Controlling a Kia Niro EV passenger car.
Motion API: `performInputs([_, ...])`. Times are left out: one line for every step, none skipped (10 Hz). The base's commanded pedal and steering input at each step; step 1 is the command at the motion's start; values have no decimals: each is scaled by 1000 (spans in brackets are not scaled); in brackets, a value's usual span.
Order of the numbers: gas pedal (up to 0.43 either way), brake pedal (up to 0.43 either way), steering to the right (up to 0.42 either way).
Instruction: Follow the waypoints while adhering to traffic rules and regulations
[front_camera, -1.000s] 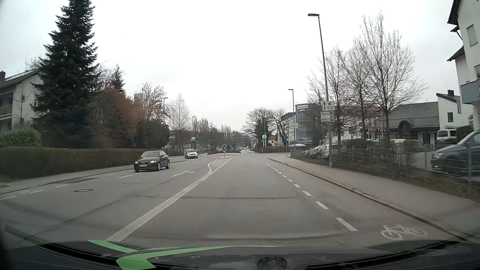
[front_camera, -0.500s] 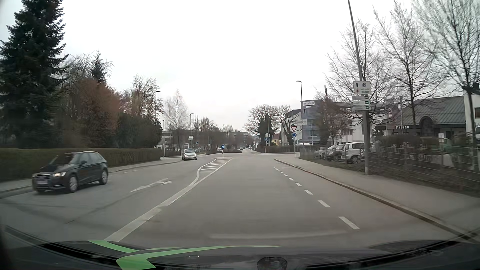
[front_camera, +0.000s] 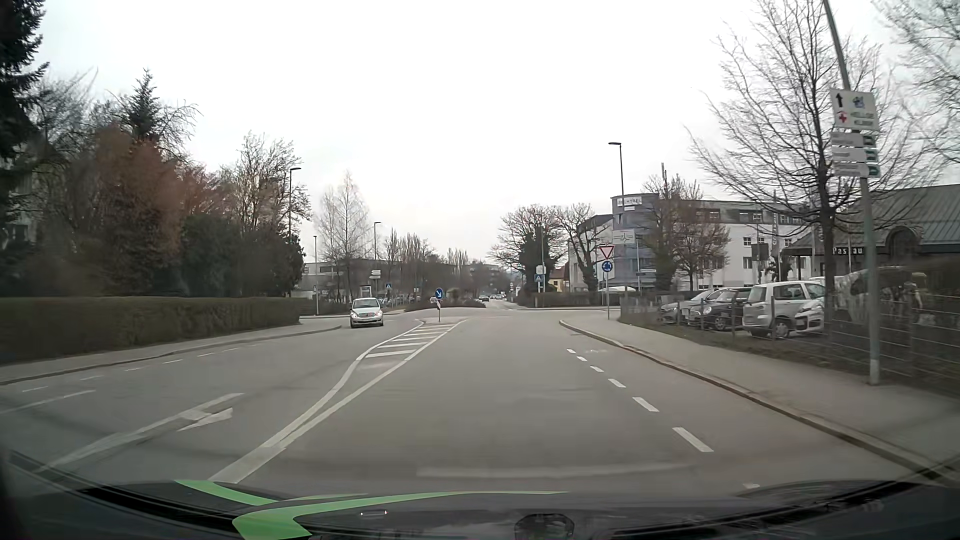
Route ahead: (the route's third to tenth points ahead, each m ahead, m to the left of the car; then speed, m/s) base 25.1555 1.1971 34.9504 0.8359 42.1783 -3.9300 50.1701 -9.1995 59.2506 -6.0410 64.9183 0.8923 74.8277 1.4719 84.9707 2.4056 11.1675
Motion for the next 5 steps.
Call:
performInputs([0,134,-3])
performInputs([0,134,-3])
performInputs([0,140,-3])
performInputs([0,140,-3])
performInputs([0,140,-3])
